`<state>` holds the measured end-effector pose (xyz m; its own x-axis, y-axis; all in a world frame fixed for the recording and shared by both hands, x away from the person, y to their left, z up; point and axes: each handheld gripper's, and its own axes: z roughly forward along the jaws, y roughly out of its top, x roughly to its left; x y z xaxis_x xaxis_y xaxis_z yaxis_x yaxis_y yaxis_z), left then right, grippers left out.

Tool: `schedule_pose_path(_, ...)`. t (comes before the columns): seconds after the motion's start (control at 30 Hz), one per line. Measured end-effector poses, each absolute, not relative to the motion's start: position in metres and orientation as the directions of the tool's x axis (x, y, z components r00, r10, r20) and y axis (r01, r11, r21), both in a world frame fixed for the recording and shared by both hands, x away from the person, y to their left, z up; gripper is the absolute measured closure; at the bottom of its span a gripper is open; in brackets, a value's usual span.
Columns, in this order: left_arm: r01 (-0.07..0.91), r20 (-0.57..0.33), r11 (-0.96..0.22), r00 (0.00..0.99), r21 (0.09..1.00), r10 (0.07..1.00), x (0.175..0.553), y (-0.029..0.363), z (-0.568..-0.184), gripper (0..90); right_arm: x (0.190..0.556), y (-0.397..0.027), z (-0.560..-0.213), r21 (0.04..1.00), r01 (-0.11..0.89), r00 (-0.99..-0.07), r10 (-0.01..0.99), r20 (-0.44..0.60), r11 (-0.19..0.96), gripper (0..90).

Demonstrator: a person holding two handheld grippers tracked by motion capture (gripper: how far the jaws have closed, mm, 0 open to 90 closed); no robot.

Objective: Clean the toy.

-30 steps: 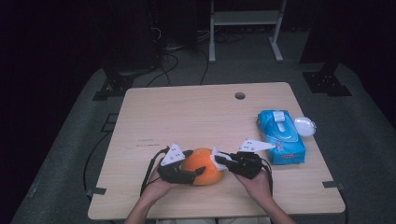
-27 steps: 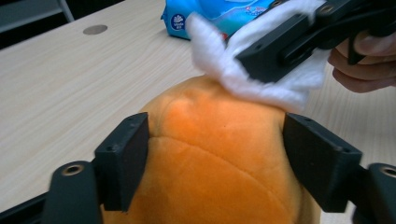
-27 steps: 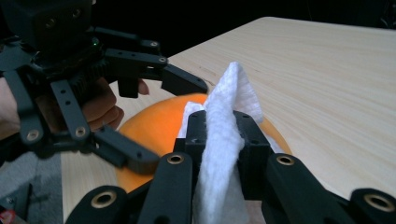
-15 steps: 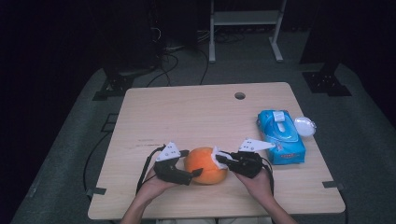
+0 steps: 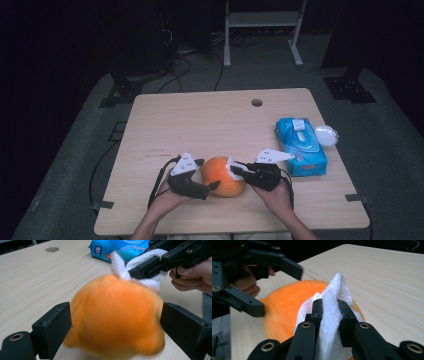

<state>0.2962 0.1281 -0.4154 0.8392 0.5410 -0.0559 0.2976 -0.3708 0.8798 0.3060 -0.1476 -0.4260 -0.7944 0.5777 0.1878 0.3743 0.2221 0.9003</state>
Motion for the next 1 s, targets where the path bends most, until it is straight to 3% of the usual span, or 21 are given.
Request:
schedule_pose_path(0.13,0.350,-0.119,-0.368,0.843,0.861,0.524,0.299,0.128,-0.423,15.0,0.308,-0.152,-0.426,0.897,0.389,-0.783,0.588,0.200,0.213,77.1)
schedule_pose_path(0.37,0.228,-0.001,-0.422,0.881,0.878,0.473,0.291,0.117,-0.420,30.4,0.299,-0.144,-0.406,0.927,0.316,-0.832,0.530,0.167,0.204,77.1)
schedule_pose_path(0.47,0.207,0.022,-0.432,0.883,0.878,0.469,0.288,0.113,-0.418,29.2,0.299,-0.142,-0.405,0.924,0.302,-0.831,0.540,0.136,0.233,77.1)
schedule_pose_path(0.63,0.327,-0.098,-0.364,0.846,0.872,0.524,0.298,0.118,-0.422,10.0,0.305,-0.150,-0.418,0.903,0.365,-0.807,0.560,0.185,0.227,77.2)
schedule_pose_path(0.7,0.343,-0.118,-0.361,0.845,0.867,0.522,0.298,0.117,-0.425,12.1,0.303,-0.149,-0.416,0.904,0.357,-0.810,0.559,0.176,0.233,77.2)
schedule_pose_path(0.8,0.305,-0.072,-0.385,0.854,0.871,0.516,0.294,0.114,-0.423,18.9,0.297,-0.143,-0.410,0.916,0.323,-0.832,0.532,0.156,0.237,77.1)
schedule_pose_path(1.0,0.234,0.015,-0.432,0.866,0.871,0.499,0.285,0.106,-0.419,20.4,0.285,-0.129,-0.401,0.926,0.253,-0.866,0.492,0.088,0.281,77.1)
